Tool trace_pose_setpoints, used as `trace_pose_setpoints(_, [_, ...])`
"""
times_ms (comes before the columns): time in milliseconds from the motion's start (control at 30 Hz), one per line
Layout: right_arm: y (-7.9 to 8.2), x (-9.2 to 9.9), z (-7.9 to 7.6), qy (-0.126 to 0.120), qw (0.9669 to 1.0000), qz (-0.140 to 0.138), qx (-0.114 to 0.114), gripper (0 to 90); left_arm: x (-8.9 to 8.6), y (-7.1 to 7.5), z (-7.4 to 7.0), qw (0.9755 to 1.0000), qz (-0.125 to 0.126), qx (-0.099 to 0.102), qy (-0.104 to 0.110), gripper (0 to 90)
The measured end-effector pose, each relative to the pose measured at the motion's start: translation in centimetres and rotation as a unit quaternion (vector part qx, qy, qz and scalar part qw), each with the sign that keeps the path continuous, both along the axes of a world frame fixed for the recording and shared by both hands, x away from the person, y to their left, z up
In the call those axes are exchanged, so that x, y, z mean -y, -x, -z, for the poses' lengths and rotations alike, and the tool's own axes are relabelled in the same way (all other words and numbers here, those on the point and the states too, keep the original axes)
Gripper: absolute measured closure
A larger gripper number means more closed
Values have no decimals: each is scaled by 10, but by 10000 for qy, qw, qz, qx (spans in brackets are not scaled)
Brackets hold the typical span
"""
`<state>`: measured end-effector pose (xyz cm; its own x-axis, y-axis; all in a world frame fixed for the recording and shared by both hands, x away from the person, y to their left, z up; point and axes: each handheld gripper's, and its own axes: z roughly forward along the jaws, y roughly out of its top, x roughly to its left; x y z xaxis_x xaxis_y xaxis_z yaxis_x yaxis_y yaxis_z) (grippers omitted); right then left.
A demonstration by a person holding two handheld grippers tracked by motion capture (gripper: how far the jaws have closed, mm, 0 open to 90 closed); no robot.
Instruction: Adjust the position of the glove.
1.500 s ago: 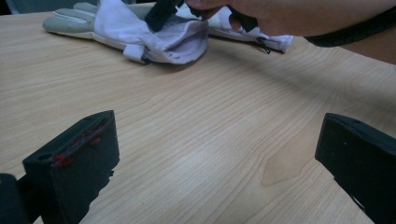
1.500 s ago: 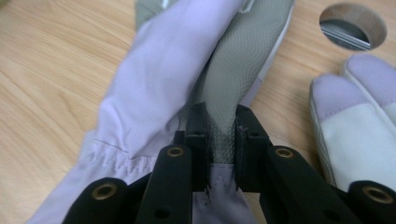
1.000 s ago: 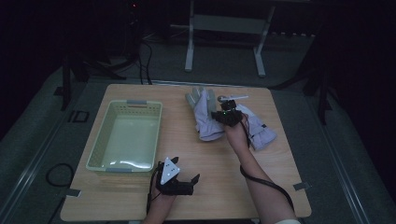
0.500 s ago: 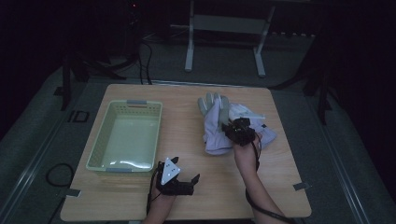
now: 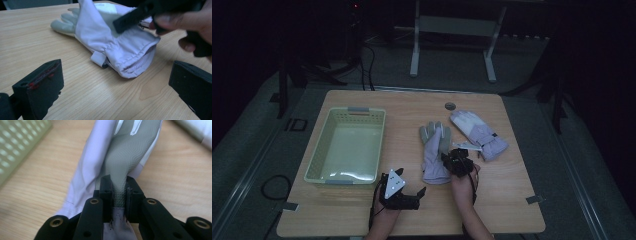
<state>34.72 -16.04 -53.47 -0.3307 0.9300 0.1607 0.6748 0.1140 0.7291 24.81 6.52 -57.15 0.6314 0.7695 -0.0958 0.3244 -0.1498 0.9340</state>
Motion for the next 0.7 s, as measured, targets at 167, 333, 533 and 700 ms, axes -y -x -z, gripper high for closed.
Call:
trace_pose_setpoints(167, [-3, 4, 13, -16, 9999, 31, -150, 682, 0, 0, 0, 10000, 10, -3, -18, 0])
trace_pose_setpoints(333, [-3, 11, 12, -84, 10000, -32, -42, 512, 1, 0, 0, 10000, 9, -2, -21, 0])
trace_pose_setpoints(533, [-1, 19, 0, -95, 9997, -223, 95, 512, 1, 0, 0, 10000, 2, -13, -15, 0])
trace_pose_setpoints(700, [-3, 32, -25, -176, 9978, -563, 318, 419, 1, 0, 0, 10000, 0, -12, -19, 0])
